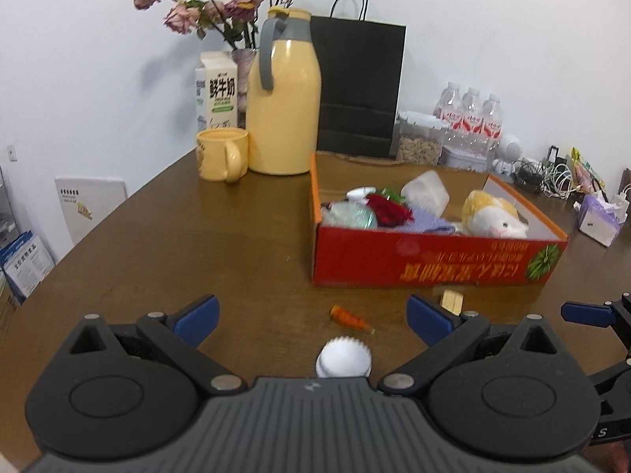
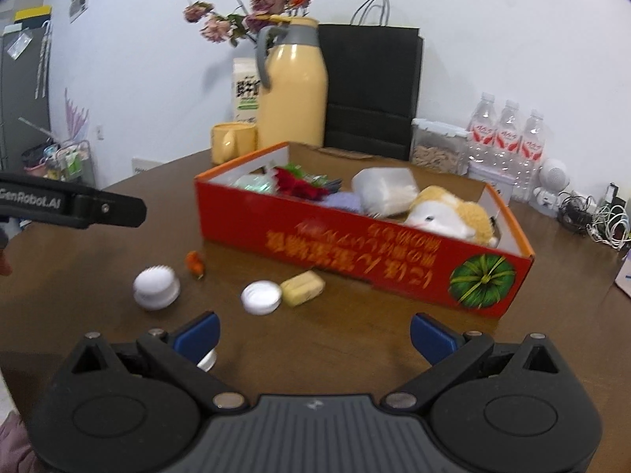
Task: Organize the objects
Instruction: 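Withdraw both open tools from the box back over the table, then close the right tool on the white round cap on the table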
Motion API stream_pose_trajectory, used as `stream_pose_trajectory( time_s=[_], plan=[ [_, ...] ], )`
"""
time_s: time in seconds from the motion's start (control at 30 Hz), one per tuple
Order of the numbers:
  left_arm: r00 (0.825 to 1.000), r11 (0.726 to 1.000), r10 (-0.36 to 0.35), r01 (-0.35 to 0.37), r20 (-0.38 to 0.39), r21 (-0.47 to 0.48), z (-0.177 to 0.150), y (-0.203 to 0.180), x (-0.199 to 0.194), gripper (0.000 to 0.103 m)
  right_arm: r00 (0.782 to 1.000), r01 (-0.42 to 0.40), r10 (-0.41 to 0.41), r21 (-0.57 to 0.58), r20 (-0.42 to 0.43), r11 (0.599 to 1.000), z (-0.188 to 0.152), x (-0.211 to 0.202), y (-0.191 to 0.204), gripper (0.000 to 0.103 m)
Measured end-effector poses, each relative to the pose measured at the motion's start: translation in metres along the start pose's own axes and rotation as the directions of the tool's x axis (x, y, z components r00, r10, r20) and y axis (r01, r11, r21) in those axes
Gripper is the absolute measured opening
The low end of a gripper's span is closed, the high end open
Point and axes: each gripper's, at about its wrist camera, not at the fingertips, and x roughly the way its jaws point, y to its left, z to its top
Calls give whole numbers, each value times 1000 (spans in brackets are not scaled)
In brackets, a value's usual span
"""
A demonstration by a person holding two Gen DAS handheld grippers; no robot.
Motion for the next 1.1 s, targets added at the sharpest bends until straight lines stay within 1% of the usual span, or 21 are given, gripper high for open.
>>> stream_pose_trajectory(
  time_s=[0.3, 0.37, 0.43, 0.47, 0.53, 0.63, 0.7, 0.77, 0.83, 0.87, 0.93, 0.97, 1.03, 1.1],
  plan=[
    [999, 1000, 4, -4, -51, 4, -28, 12, -13, 103, 996, -74, 72, -39, -56, 996, -22, -6, 24, 103],
    [998, 1000, 6, -6, -60, 1, -32, 14, -14, 103, 994, -93, 90, -46, -60, 995, -24, -6, 28, 99],
    [998, 1000, 8, -8, -66, -6, -34, 16, -15, 103, 992, -110, 108, -45, -59, 993, -24, -6, 31, 89],
    [998, 1000, 8, -9, -68, -8, -35, 17, -15, 103, 992, -116, 114, -42, -56, 992, -25, -6, 32, 85],
    [998, 1000, 11, -12, -69, -11, -36, 18, -16, 103, 989, -140, 137, -33, -59, 990, -25, -5, 33, 69],
    [998, 1000, 11, -12, -69, -13, -37, 20, -19, 103, 984, -168, 166, -21, -70, 986, -26, -3, 34, 54],
    [998, 1000, 11, -12, -69, -15, -37, 21, -19, 103, 981, -183, 181, -21, -70, 983, -27, -2, 35, 49],
    [998, 1000, 12, -14, -69, -19, -37, 22, -19, 103, 979, -194, 191, -26, -69, 981, -27, -3, 36, 46],
    [998, 1000, 13, -14, -69, -20, -37, 22, -19, 103, 976, -210, 207, -35, -66, 977, -27, -4, 38, 34],
    [998, 1000, 12, -14, -69, -21, -36, 23, -19, 103, 975, -216, 213, -42, -66, 975, -27, -4, 39, 31],
    [998, 1000, 12, -13, -69, -20, -36, 23, -19, 103, 973, -223, 220, -60, -65, 973, -27, -5, 40, 21],
    [998, 1000, 12, -13, -69, -20, -36, 22, -19, 103, 972, -229, 225, -64, -65, 971, -28, -6, 41, 18],
    [998, 1000, 11, -13, -68, -19, -36, 22, -19, 103, 971, -233, 229, -72, -65, 970, -28, -6, 42, 7],
    [998, 1000, 12, -14, -69, -20, -35, 22, -19, 103, 971, -235, 231, -80, -64, 969, -28, -7, 43, 5]
  ],
)
